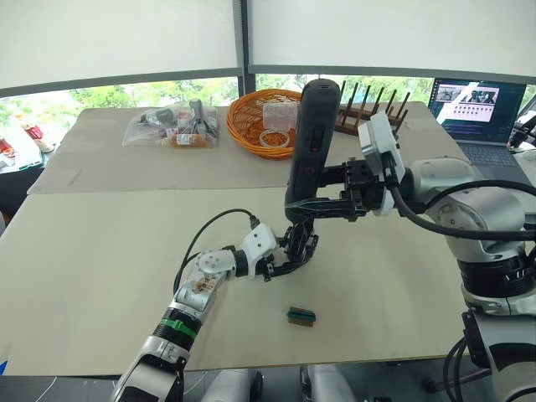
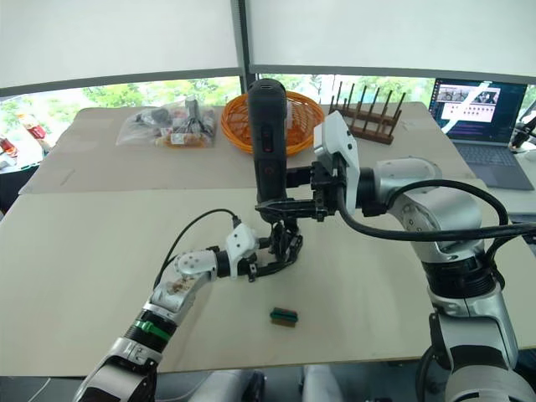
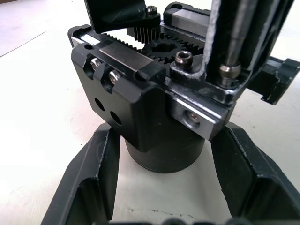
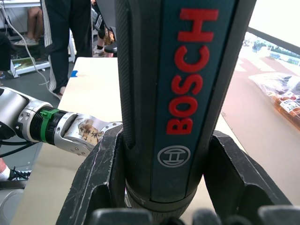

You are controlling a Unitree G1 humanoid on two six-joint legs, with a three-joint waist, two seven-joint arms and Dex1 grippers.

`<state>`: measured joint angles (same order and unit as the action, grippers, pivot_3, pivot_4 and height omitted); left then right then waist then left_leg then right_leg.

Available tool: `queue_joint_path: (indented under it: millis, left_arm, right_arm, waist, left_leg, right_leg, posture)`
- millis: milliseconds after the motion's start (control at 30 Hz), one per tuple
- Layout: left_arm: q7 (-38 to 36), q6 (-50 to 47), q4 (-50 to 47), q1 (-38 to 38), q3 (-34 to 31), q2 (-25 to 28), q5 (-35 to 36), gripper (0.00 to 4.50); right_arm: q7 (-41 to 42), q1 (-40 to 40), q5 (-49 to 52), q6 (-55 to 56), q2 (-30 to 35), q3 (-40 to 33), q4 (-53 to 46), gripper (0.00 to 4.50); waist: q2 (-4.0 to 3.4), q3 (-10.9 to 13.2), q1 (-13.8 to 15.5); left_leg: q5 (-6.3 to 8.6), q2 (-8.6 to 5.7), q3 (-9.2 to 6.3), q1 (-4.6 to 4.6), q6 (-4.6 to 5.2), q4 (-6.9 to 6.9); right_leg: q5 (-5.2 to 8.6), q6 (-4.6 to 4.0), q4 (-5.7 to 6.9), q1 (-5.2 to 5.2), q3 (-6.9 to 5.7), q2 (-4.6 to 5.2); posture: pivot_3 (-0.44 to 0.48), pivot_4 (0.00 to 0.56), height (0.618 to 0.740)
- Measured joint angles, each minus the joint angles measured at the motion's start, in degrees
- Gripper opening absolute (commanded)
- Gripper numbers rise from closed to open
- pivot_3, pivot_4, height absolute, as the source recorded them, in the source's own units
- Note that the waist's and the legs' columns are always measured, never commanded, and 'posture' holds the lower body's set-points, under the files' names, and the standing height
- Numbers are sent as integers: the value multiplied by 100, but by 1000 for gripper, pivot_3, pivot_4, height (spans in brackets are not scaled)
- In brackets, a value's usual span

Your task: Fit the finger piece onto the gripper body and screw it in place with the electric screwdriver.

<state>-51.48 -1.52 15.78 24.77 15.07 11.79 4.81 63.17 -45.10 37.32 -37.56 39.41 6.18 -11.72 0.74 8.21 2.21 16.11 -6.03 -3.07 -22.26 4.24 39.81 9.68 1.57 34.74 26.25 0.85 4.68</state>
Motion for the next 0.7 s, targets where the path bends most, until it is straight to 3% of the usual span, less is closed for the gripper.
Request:
queue_joint_path:
  millis: [100, 133, 233, 367, 400, 700]
  left_arm:
    - [-49, 24, -31, 88, -64, -41, 136, 4270]
    - [-49, 24, -51, 164, -72, -32, 132, 4500]
    - [-74, 27, -107, 174, -109, -29, 187, 4500]
    - [26, 126, -92, 181, -82, -49, 127, 3063]
    - [45, 159, -75, 183, -80, -65, 105, 2902]
    - [41, 249, 0, 188, -75, -62, 105, 2904]
  right_arm:
    - [5, 4, -6, -7, 1, -4, 8, 1933]
    - [-7, -7, -18, -6, 1, -7, 8, 1933]
    - [-7, 10, -26, -11, 10, -9, 5, 1933]
    - [-9, 20, -26, -12, 10, -11, -3, 1933]
    - [-11, 27, -26, -12, 10, -10, -6, 1933]
    - [-49, 32, -30, -15, 3, 3, -17, 1933]
  waist:
    - [0, 0, 7]
    - [0, 0, 11]
    - [0, 0, 7]
    - [0, 0, 11]
    - [0, 0, 13]
    - [0, 0, 20]
  left_leg:
    - [4, 0, 0, 3, 6, 1]
    - [4, -1, -1, 3, 5, 2]
    - [3, -2, 0, 8, 5, 3]
    - [-1, -1, -1, 8, 1, 3]
    - [-1, -2, -1, 11, 1, 3]
    - [-1, -2, -1, 17, 2, 5]
  right_leg:
    - [0, 0, 0, -8, 1, 7]
    - [-1, -1, -1, -10, 0, 8]
    - [-2, -1, 2, -12, -3, 8]
    - [-3, -2, 8, -11, -4, 7]
    - [-3, -3, 9, -14, -4, 8]
    - [-4, -3, 10, -20, -6, 8]
  posture:
    - [0, 150, 740]
    - [0, 150, 740]
    - [0, 150, 740]
    - [0, 150, 740]
    - [0, 150, 740]
    - [0, 150, 740]
